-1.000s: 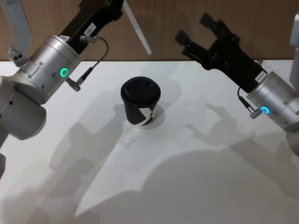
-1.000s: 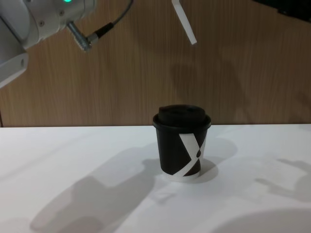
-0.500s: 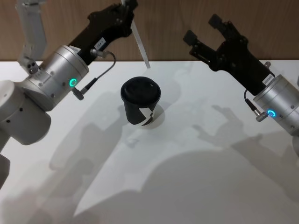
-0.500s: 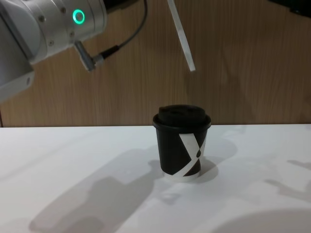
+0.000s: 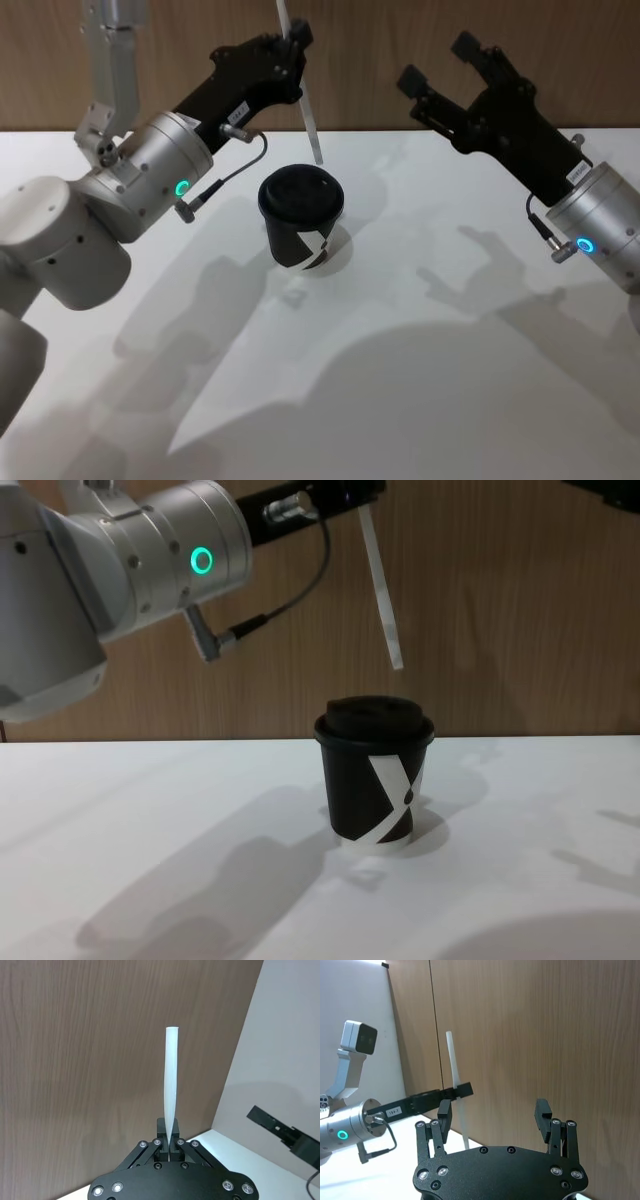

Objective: Pick up the straw with one hand, pass it to the other hand, and insert it into the cup.

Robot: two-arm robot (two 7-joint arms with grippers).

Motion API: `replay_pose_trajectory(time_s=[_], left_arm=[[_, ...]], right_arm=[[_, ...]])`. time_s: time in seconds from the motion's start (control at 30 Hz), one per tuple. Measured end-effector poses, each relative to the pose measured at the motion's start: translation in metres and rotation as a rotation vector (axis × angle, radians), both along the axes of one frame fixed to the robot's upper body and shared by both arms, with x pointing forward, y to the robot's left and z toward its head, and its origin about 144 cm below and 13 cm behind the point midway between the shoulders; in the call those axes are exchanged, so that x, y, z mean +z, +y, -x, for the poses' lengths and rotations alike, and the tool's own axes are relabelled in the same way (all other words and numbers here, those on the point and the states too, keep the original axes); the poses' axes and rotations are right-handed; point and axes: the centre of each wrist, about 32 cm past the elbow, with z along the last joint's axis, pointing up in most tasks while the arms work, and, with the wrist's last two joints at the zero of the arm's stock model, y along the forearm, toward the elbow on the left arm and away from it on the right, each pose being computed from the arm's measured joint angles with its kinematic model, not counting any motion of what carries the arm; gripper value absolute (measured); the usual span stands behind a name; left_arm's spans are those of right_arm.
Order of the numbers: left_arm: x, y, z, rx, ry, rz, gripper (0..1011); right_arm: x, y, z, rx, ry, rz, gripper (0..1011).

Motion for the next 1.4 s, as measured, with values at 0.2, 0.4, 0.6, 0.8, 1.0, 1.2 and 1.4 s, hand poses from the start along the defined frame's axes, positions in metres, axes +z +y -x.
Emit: replay_pose_trajectory(time_s=[0.2, 0.4, 0.6, 0.8, 1.0, 1.2, 1.4], left_arm=[[-0.003, -0.006, -0.004, 0.009, -0.004, -0.019, 11], [-0.007, -0.01, -0.007, 0.014, -0.007, -0.034, 12], [-0.008, -0.013, -0.008, 0.019, -0.018, -0.048, 11], [-0.009, -0.015, -0.008, 0.023, -0.034, -0.062, 11], [-0.008, -0.017, -0.006, 0.027, -0.053, -0.076, 11], [-0.007, -0.017, -0.004, 0.026, -0.07, -0.086, 12], [-0.006, -0.017, -0.002, 0.027, -0.081, -0.096, 11]], right_arm=[[0.0, 0.0, 0.001, -0.002, 0.0, -0.001, 1001], [0.0, -0.001, 0.001, -0.003, 0.0, -0.001, 1001], [0.0, -0.001, 0.001, -0.003, 0.0, -0.001, 1001], [0.0, -0.001, 0.001, -0.004, 0.0, -0.001, 1001], [0.0, -0.001, 0.001, -0.004, 0.0, -0.001, 1001], [0.0, -0.001, 0.001, -0.004, 0.0, -0.001, 1001], [0.0, -0.001, 0.001, -0.004, 0.0, -0.001, 1001]])
